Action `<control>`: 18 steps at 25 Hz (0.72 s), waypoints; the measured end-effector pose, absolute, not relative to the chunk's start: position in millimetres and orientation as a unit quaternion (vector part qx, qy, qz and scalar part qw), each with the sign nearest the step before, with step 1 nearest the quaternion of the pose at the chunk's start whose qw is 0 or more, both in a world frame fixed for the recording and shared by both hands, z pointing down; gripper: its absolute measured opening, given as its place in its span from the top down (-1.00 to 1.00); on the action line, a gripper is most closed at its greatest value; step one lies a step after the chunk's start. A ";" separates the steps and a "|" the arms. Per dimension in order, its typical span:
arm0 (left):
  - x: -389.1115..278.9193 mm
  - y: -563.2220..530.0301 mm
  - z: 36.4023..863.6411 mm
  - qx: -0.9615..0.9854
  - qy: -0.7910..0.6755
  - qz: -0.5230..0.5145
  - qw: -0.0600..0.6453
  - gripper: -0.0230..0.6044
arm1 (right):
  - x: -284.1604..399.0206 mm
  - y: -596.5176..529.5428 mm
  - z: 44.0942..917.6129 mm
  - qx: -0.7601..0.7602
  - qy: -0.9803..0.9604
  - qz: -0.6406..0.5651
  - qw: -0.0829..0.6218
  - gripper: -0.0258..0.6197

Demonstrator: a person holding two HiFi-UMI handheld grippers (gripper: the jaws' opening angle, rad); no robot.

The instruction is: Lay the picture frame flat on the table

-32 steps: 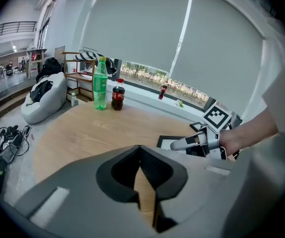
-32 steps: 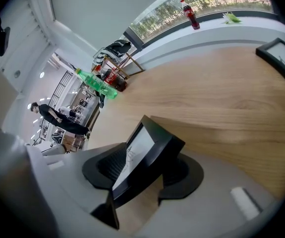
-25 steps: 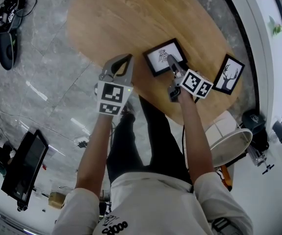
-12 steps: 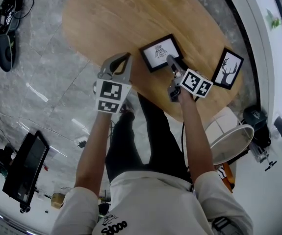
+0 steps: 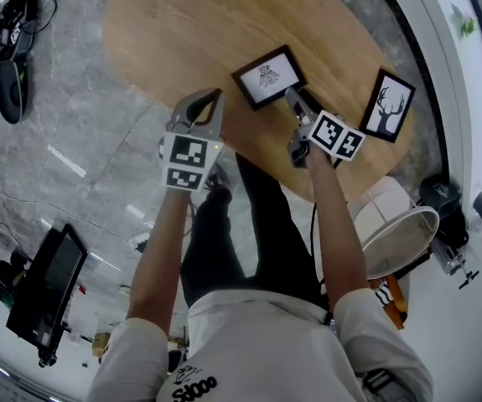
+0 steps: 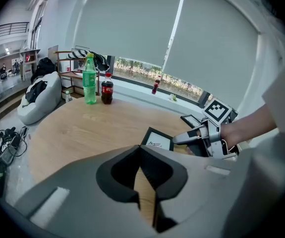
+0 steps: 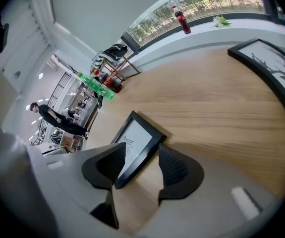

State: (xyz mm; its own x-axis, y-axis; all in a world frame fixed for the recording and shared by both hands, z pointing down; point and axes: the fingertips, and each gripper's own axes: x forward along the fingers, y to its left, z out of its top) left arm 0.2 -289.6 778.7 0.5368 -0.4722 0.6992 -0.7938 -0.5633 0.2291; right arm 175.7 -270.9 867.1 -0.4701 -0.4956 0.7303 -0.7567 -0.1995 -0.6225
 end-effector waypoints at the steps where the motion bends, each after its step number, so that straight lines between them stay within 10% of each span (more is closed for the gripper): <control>1: 1.4 -287.4 777.0 0.834 -0.378 0.296 0.271 0.89 | 177.4 -270.3 863.9 0.505 -0.624 0.587 0.108 0.31; 18: -8.0 -251.3 642.7 0.861 -0.400 0.240 0.201 0.89 | 175.4 -240.3 679.8 0.515 -0.721 0.461 0.046 0.31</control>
